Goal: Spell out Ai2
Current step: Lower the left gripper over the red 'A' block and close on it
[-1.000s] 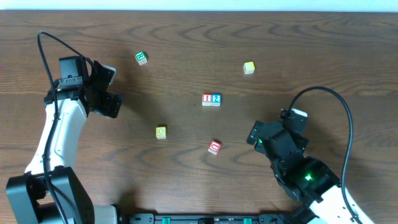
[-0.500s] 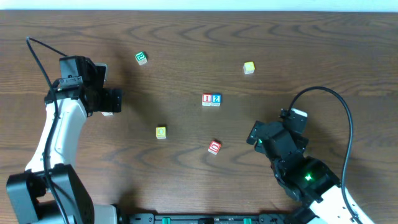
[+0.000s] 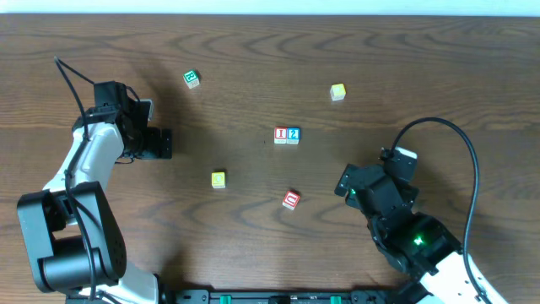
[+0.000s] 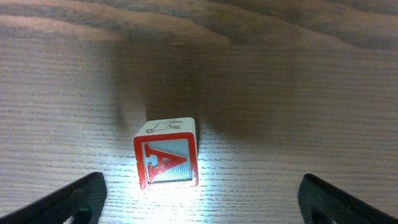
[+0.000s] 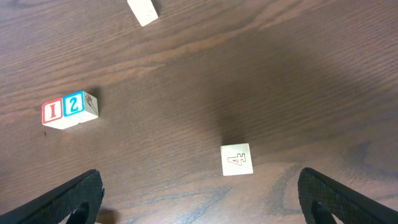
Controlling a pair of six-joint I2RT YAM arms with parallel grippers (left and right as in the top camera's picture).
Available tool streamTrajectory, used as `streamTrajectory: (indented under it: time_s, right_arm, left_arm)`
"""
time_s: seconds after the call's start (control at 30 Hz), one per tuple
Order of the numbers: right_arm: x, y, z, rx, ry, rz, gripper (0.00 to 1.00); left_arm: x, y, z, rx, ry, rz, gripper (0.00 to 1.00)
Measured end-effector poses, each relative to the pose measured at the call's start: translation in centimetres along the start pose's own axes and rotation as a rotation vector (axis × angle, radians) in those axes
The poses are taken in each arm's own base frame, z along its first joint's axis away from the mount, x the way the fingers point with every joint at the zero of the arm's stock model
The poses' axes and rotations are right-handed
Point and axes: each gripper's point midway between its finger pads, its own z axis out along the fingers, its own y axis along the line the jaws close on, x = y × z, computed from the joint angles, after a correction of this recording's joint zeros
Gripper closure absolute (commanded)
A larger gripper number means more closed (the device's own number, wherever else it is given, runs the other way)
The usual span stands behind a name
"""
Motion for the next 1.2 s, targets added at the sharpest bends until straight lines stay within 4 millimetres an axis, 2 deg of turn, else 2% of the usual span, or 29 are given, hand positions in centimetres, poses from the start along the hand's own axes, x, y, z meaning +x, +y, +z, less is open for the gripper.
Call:
streamTrajectory:
  time_s: [0.13, 0.37, 0.47, 0.63, 0.87, 1.07, 1.2]
  right_arm:
    - [0.0, 0.0, 0.0, 0.000, 0.000, 0.000, 0.01]
    - [0.0, 0.0, 0.0, 0.000, 0.000, -0.001, 0.01]
    - [0.0, 0.0, 0.0, 0.000, 0.000, 0.000, 0.01]
    - [0.0, 0.0, 0.0, 0.000, 0.000, 0.000, 0.01]
    - [0.0, 0.0, 0.0, 0.000, 0.000, 0.000, 0.01]
    - [0.0, 0.0, 0.0, 0.000, 0.000, 0.000, 0.01]
    - [0.0, 0.0, 0.0, 0.000, 0.000, 0.000, 0.01]
  left_arm:
    - [0.2, 0.0, 0.4, 0.002, 0.010, -0.011, 0.10]
    - [1.6, 0.1, 2.9, 0.012, 0.088, -0.019, 0.10]
    - [1.2, 0.3, 3.0, 0.002, 0.076, -0.017, 0.11]
    - [0.9, 0.7, 3.0, -0.022, 0.063, -0.017, 0.17]
    - [0.4, 1.1, 3.0, -0.042, 0.043, -0.029, 0.48]
    - [0.1, 1.3, 3.0, -0.057, 0.031, -0.040, 0.50]
    - [0.0, 1.4, 3.0, -0.059, 0.027, -0.049, 0.56]
